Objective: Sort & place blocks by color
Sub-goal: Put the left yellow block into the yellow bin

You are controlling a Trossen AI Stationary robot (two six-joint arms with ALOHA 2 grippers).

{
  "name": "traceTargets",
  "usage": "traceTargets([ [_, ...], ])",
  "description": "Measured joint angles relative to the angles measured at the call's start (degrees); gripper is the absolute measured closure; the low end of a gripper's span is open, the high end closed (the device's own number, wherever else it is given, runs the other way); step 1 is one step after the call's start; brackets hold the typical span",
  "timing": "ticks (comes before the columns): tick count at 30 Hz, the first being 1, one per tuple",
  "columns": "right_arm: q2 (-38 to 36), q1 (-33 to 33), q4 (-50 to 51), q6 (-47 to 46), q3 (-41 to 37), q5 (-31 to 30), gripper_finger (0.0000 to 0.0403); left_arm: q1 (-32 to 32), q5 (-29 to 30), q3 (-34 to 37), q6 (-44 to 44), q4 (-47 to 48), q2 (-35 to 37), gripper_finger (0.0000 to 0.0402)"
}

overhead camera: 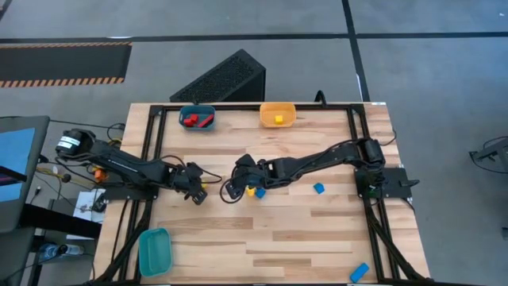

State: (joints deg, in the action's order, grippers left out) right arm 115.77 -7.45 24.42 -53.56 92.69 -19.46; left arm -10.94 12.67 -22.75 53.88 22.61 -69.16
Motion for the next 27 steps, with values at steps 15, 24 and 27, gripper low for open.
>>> traceTargets([
  [15,0.01,4.91,-16.49,-12.50,-0.03,20.80,0.0121,-3.02,5.61,-9.85,-41.91,-2.78,12.79,0.0332],
  [24,0.02,5.18,-17.95,-14.33,-0.07,20.67,0.0121,-3.02,6.03,-13.25,-52.20,-3.05,15.91,0.0330],
  [27,0.02,5.48,-18.09,-14.56,-0.07,20.68,0.0122,-3.02,5.67,-13.91,-53.65,-3.36,15.89,0.0329],
])
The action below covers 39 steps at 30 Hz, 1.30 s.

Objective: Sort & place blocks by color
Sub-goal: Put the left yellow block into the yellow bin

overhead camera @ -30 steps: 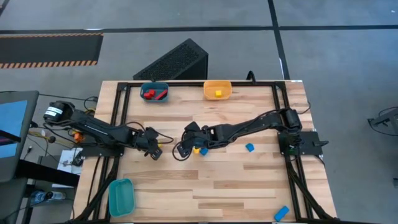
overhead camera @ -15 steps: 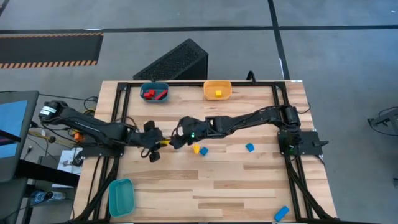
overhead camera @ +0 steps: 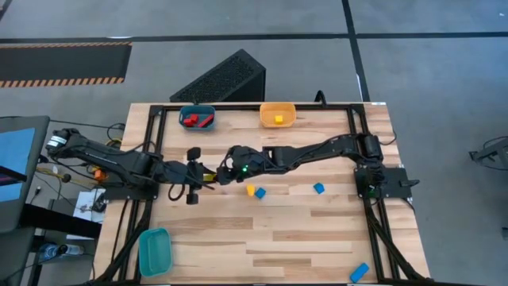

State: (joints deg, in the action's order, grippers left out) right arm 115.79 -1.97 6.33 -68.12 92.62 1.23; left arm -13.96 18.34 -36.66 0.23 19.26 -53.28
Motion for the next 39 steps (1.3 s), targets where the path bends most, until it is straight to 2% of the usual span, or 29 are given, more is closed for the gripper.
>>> traceTargets([
  [3,0.00,0.34,-0.56,-0.07,0.00,0.01,0.0136,0.00,0.05,-0.07,-1.05,-1.34,0.00,0.0327],
  [5,0.00,0.30,-0.60,-0.77,0.00,0.08,0.0165,0.02,-0.06,-0.07,-1.02,-1.58,0.00,0.0327],
  [7,0.00,0.25,-0.85,-0.91,0.00,0.62,0.0211,0.01,-0.12,-0.07,-0.48,-2.10,0.00,0.0326],
  [12,-0.04,0.44,-1.89,-0.24,0.11,1.58,0.0359,0.41,0.57,-0.07,-0.47,-2.06,-0.02,0.0315],
  [15,-0.07,2.03,-2.34,2.40,0.11,1.76,0.0358,1.37,2.64,-0.07,-0.48,-2.04,-0.02,0.0295],
  [19,0.00,6.00,0.44,6.38,0.04,2.17,0.0349,4.04,8.58,-0.15,1.37,-3.14,0.13,0.0254],
  [25,-2.35,13.59,14.42,15.78,-0.03,1.72,0.0356,10.51,9.17,-0.15,3.98,-1.59,0.11,0.0193],
  [31,-3.16,23.28,26.83,28.62,-0.02,-2.64,0.0356,18.45,5.90,-0.13,4.95,2.02,0.42,0.0169],
  [39,-2.21,33.84,31.05,37.76,-0.09,-4.88,0.0356,30.52,-0.86,-0.13,4.35,1.04,0.44,0.0169],
])
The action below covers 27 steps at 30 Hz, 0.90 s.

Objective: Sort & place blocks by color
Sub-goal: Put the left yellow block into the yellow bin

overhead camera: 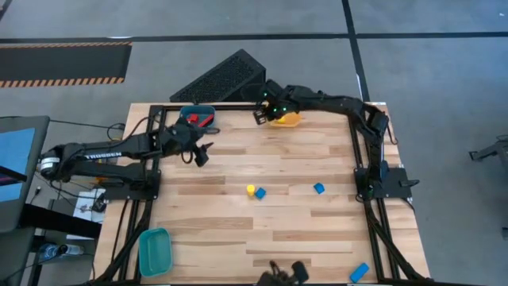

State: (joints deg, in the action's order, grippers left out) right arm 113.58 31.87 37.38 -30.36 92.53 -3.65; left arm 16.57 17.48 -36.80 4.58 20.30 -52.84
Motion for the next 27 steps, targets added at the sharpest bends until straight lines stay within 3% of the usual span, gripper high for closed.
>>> traceTargets([
  [11,-3.41,3.37,1.74,5.45,0.06,3.78,0.0355,8.33,-4.63,0.00,2.00,-0.79,0.00,0.0168],
  [19,-5.84,4.46,9.15,8.78,-0.45,-2.32,0.0355,9.96,-5.30,0.00,2.29,-0.85,0.00,0.0168],
  [27,-5.51,6.65,0.04,7.37,-8.28,-2.48,0.0355,10.07,-5.32,0.02,3.45,-0.84,0.00,0.0168],
])
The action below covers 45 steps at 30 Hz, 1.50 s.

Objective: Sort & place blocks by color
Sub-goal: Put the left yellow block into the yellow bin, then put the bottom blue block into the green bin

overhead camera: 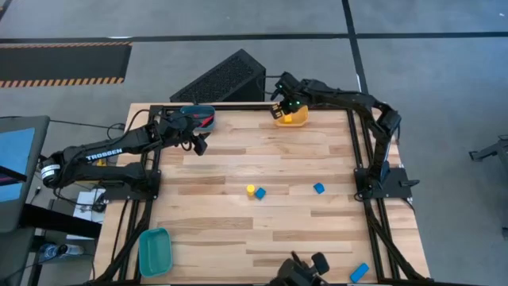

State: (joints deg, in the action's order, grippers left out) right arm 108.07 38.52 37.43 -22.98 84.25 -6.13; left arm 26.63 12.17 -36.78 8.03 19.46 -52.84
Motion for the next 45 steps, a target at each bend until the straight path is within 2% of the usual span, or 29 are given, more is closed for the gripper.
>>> traceTargets([
  [4,0.01,1.59,-4.47,-2.87,-3.09,3.17,0.0350,0.00,-0.68,0.00,0.05,0.00,0.00,0.0168],
  [9,0.02,3.05,-6.46,-6.86,-6.39,3.90,0.0326,0.00,-1.23,0.00,-0.42,-0.02,0.00,0.0168],
  [17,-0.13,3.45,-7.67,-7.04,-8.04,3.15,0.0257,0.00,-3.16,0.00,1.82,-0.39,0.00,0.0168],
  [25,-5.62,-0.57,-2.85,-8.88,-8.04,-4.21,0.0174,-0.04,-8.89,0.02,7.81,1.28,2.94,0.0168],
  [31,-13.76,-10.20,-1.57,-13.62,-8.02,-4.47,0.0164,-0.04,-8.70,0.04,9.07,2.79,10.06,0.0168],
  [35,-15.56,-19.03,2.58,-19.80,-8.02,-1.48,0.0164,-0.04,-9.73,0.49,6.37,-0.21,12.71,0.0168],
  [38,-15.22,-27.49,7.65,-26.17,-8.04,-3.09,0.0164,-0.07,-14.83,0.59,6.92,-3.97,12.73,0.0168],
  [43,-14.07,-42.23,13.16,-40.56,-8.02,-8.54,0.0164,-2.68,-27.79,0.59,8.35,-12.14,12.77,0.0168],
  [45,-13.79,-47.09,14.63,-47.47,-8.15,-10.02,0.0164,-5.00,-29.69,0.59,8.76,-13.75,13.21,0.0168],
])
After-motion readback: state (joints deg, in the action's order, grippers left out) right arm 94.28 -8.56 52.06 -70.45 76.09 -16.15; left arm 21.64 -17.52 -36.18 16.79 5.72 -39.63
